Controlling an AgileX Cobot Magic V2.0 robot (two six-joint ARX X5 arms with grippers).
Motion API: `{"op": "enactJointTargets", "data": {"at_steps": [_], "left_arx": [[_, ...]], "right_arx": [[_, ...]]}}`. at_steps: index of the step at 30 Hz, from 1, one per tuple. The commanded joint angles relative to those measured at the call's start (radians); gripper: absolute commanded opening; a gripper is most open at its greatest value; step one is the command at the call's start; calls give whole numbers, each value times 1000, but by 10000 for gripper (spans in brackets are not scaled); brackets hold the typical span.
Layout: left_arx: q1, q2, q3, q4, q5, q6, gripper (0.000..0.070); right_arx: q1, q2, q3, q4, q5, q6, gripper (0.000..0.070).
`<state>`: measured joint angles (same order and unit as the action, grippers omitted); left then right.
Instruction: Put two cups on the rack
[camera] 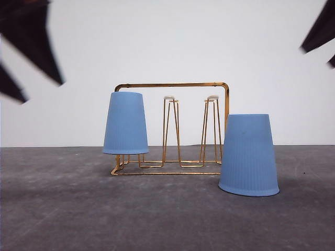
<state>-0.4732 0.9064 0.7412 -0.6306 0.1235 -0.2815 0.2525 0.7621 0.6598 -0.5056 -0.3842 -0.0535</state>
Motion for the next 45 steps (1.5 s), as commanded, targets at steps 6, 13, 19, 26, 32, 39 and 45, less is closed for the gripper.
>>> {"op": "enactJointTargets", "data": {"at_steps": [6, 13, 19, 26, 32, 39, 45], "left_arx": [[-3, -88, -14, -3, -30, -66, 387], [-3, -103, -14, -4, -30, -79, 387], [-3, -103, -14, -4, -30, -79, 387], [-3, -103, -14, -4, -30, -79, 387], [-3, -103, -14, 3, -31, -78, 387], [-3, -103, -14, 3, -39, -75, 387], [-3, -103, -14, 3, -40, -75, 387]], "right_arx": [[57, 254, 9, 232, 3, 21, 580], [97, 501, 9, 446, 35, 21, 581], [119, 632, 9, 508, 52, 30, 454], [118, 575, 83, 295, 52, 80, 318], [122, 537, 325, -38, 53, 66, 318], [127, 539, 542, -32, 101, 52, 319], [129, 577, 616, 83, 106, 45, 319]]}}
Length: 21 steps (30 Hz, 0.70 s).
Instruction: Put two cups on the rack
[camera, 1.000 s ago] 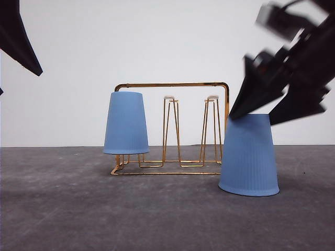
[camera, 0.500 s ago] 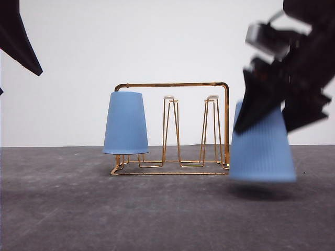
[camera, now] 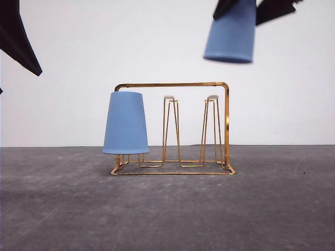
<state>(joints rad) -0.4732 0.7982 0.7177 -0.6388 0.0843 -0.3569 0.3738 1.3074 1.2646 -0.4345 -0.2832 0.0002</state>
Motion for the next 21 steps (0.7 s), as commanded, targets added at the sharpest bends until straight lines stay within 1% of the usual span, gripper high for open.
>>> {"op": "enactJointTargets", "data": {"at_steps": [1, 4, 11, 12, 13, 14, 16, 17, 19, 21], "left_arx": [[-3, 5, 9, 11, -3, 0, 387], [-3, 5, 9, 11, -10, 0, 387], [-3, 5, 9, 11, -35, 0, 387], [-3, 5, 9, 11, -36, 0, 387], [-3, 5, 9, 11, -37, 0, 387], [-3, 5, 9, 11, -37, 0, 387], [-3, 5, 9, 11, -42, 0, 387], [-3, 5, 9, 11, -44, 0, 387], [-3, 5, 9, 11, -44, 0, 388], [-3, 5, 9, 11, -44, 0, 389]], "right_arx": [[8, 44, 11, 33, 7, -9, 319], [10, 95, 11, 56, 21, -12, 319], [12, 266, 11, 62, 21, -34, 320], [12, 291, 11, 63, 21, -35, 331], [13, 315, 11, 62, 21, -35, 351], [13, 338, 11, 63, 20, -34, 386], [16, 378, 11, 60, 21, -34, 495], [17, 393, 11, 58, 21, -33, 534], [19, 411, 11, 44, 22, -31, 563], [19, 414, 11, 37, 22, -26, 563]]}}
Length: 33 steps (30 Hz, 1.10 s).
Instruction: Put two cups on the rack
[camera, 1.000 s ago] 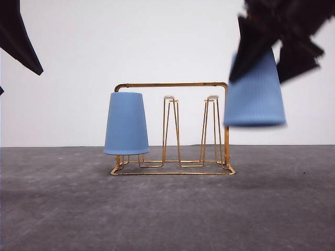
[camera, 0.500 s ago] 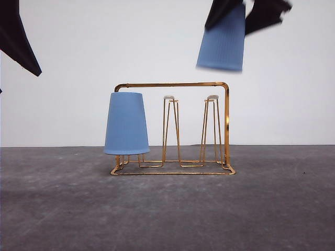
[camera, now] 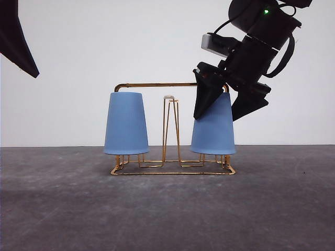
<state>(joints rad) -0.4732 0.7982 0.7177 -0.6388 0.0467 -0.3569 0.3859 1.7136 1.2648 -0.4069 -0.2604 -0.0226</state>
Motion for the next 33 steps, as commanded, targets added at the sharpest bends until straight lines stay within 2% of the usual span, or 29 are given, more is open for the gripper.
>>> {"op": "enactJointTargets", "data": {"at_steps": [1, 5, 8, 11, 15, 18, 24, 30, 33], "left_arx": [[-3, 5, 9, 11, -6, 0, 389], [-3, 5, 9, 8, -6, 0, 389], [-3, 5, 9, 4, -6, 0, 389], [-3, 5, 9, 3, -6, 0, 388], [-3, 5, 9, 2, -6, 0, 388], [-3, 5, 9, 0, -6, 1, 388], [-3, 5, 9, -3, -6, 51, 389], [-3, 5, 9, -3, -6, 70, 388], [-3, 5, 9, -3, -6, 90, 388]], "right_arx": [[7, 6, 11, 7, -1, 2, 563], [-1, -33, 51, -112, -1, 49, 563], [-13, -72, 122, -298, -1, 49, 562], [-17, -121, 165, -452, -1, 33, 561], [-17, -211, 135, -536, 3, -16, 559], [-22, -321, 18, -470, 2, -16, 551], [-31, -624, -353, -194, -21, 1, 549], [-29, -868, -667, 54, -83, 136, 549], [-26, -941, -788, 158, -84, 199, 549]]}}
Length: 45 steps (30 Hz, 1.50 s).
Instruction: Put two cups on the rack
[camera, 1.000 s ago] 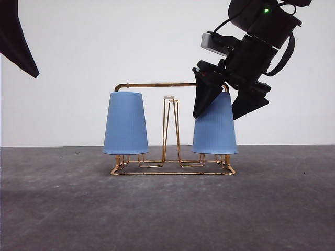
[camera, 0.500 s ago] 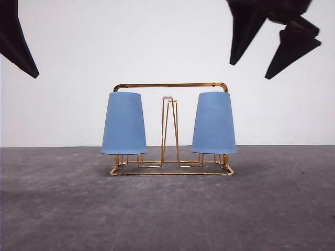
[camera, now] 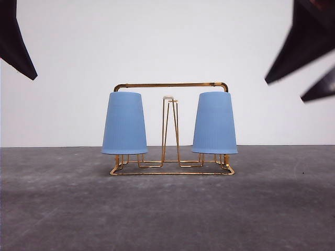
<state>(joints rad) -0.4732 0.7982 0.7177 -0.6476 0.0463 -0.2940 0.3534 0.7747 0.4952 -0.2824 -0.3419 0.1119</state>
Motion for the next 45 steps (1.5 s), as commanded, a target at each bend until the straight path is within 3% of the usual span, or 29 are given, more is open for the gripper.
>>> {"op": "enactJointTargets", "data": {"at_steps": [1, 6, 8, 10, 11, 12, 29, 32, 35, 38, 41, 45], "left_arx": [[-3, 5, 9, 6, -6, 34, 388], [-4, 4, 10, -8, 7, 49, 390], [-5, 4, 10, -9, 7, 47, 344], [-5, 5, 10, -9, 10, 48, 1], [-5, 5, 10, -6, 10, 52, 5], [-5, 5, 10, -1, 10, 56, 4], [-5, 4, 10, 16, 2, 59, 0], [-5, -22, -4, 13, 1, 153, 0], [-2, -134, -102, 90, -1, 152, 0], [39, -306, -267, 279, -2, 187, 0], [135, -482, -424, 419, -3, 205, 0], [282, -664, -566, 450, -4, 206, 0]], "right_arx": [[6, -16, -50, 61, 2, 74, 549], [6, -26, -76, 70, 9, 71, 549], [6, -26, -76, 73, 9, 71, 504], [6, -25, -76, 87, 10, 70, 125], [6, -25, -76, 89, 11, 65, 54], [6, -25, -76, 94, 10, 64, 35], [6, -25, -76, 185, 5, 64, 40], [6, -25, -76, 194, 5, 64, 40], [6, -25, -76, 194, 5, 64, 40], [6, -25, -76, 194, 5, 64, 40], [6, -25, -76, 194, 5, 64, 40], [6, -25, -76, 194, 5, 64, 40]]}}
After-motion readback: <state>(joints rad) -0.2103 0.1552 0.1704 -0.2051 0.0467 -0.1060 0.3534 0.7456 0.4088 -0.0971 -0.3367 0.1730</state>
